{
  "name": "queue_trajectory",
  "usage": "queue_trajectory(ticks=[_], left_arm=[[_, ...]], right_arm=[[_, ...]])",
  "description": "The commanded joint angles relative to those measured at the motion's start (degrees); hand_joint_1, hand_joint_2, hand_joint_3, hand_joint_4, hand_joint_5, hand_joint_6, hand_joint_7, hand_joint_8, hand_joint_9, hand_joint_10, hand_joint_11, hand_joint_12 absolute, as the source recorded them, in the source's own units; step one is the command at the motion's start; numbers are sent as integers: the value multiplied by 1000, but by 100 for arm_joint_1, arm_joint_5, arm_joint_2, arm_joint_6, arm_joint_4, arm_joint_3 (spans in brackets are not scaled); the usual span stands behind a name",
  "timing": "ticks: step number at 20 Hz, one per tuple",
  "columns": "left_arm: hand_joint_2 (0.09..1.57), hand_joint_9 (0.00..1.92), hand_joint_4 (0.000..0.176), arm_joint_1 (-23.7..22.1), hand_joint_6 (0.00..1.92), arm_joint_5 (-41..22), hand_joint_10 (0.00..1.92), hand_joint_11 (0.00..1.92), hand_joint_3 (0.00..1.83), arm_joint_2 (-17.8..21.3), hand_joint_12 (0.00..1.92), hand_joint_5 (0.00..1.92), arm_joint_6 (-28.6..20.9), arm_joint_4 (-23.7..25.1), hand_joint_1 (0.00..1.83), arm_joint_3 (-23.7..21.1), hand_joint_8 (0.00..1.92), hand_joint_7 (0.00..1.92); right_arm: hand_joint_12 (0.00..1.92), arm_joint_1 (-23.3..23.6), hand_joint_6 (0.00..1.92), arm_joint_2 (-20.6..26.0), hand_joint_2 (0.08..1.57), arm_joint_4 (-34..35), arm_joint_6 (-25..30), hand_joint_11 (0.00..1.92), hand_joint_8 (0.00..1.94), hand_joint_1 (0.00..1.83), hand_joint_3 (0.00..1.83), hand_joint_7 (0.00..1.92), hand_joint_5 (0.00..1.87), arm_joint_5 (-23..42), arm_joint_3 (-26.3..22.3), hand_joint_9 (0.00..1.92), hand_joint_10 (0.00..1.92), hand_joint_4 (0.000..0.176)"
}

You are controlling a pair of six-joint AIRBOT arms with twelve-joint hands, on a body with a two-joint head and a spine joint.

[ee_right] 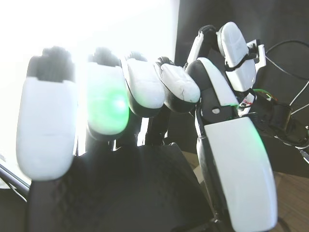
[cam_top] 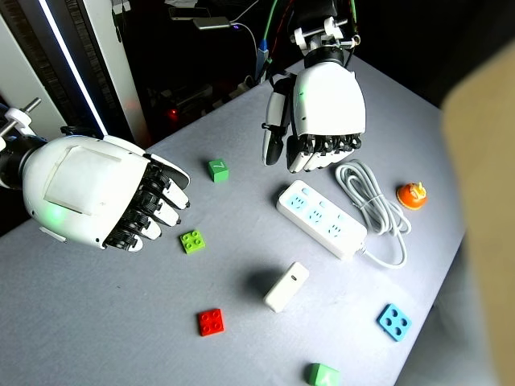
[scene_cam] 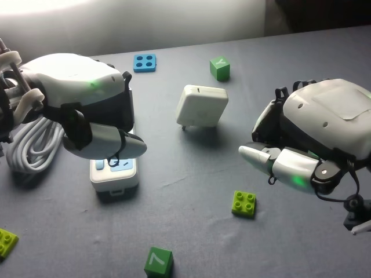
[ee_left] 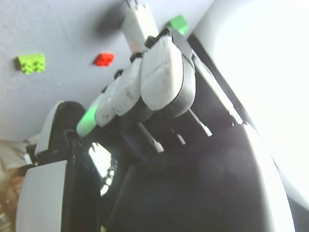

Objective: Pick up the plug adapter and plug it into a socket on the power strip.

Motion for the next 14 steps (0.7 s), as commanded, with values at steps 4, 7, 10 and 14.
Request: queue_trajectory(ticks=[4,7,10,14], left_arm=[[1086,67,0,60,1,-408,4,0,9,57,154,92,-22,44,0,-72,2,89],[1086,67,0,232,6,-515,3,0,6,87,153,107,-172,43,0,-160,3,94],[1097,118,0,418,0,-913,2,0,1,171,280,166,163,-865,0,-403,0,150],[1104,95,0,630,2,-2020,2,0,2,344,197,135,566,-2372,0,-1022,1,128]], right_arm=[[387,11,2,26,1021,-267,33,0,3,0,17,128,108,545,-26,111,6,0],[362,10,0,26,1029,-273,32,0,0,0,11,124,105,545,-26,104,1,0],[308,2,0,34,1079,-273,32,0,0,59,20,106,85,545,-24,90,0,0],[296,93,0,60,1136,-271,244,0,0,170,26,83,53,332,144,71,0,0]])
